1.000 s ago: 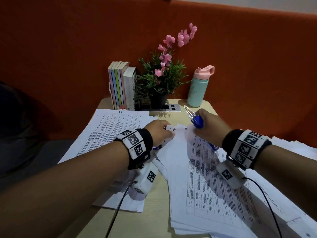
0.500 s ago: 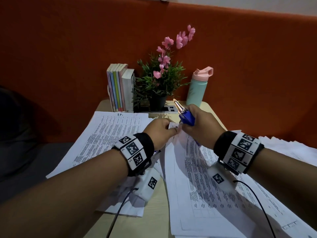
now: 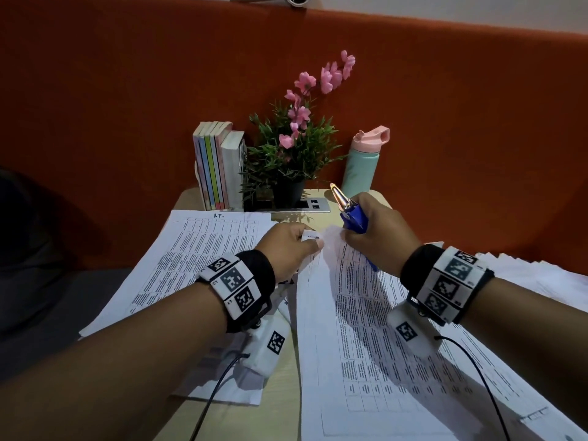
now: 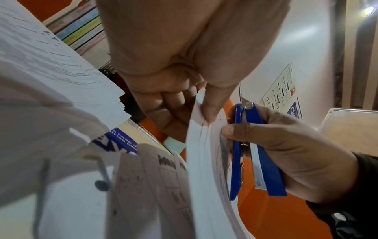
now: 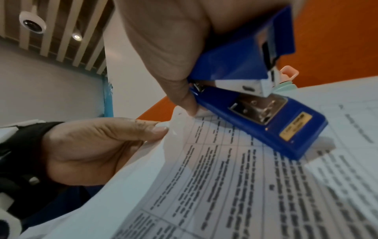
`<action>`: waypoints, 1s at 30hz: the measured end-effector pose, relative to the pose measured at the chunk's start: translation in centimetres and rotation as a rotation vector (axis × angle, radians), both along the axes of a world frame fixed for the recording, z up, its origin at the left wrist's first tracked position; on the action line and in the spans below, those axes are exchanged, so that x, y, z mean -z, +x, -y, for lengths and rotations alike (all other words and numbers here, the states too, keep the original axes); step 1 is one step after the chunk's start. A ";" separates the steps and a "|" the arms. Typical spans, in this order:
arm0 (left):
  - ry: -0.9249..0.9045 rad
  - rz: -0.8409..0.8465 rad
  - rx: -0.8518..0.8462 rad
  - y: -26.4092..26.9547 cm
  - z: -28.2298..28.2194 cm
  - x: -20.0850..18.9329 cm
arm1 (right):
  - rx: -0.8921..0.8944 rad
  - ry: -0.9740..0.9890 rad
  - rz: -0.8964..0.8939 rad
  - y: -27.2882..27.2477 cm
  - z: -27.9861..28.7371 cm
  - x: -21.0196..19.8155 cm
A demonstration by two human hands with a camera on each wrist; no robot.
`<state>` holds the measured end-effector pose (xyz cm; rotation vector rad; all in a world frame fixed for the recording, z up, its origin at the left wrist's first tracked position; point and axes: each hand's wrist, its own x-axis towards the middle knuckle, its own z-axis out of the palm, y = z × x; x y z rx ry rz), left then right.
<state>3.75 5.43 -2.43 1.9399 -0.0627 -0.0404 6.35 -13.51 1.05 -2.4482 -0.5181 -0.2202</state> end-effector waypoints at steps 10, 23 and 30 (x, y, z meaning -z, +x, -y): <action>-0.112 0.009 -0.036 -0.8 0.1 -1.2 | -0.042 0.062 0.112 -0.9 -1.3 0.0; 0.085 0.081 -0.146 -1.7 -3.8 -1.9 | 0.080 -0.258 -0.215 0.6 0.7 -2.7; 0.114 0.131 -0.247 -3.4 -7.9 -3.0 | 0.001 -0.905 -0.357 1.1 2.4 1.9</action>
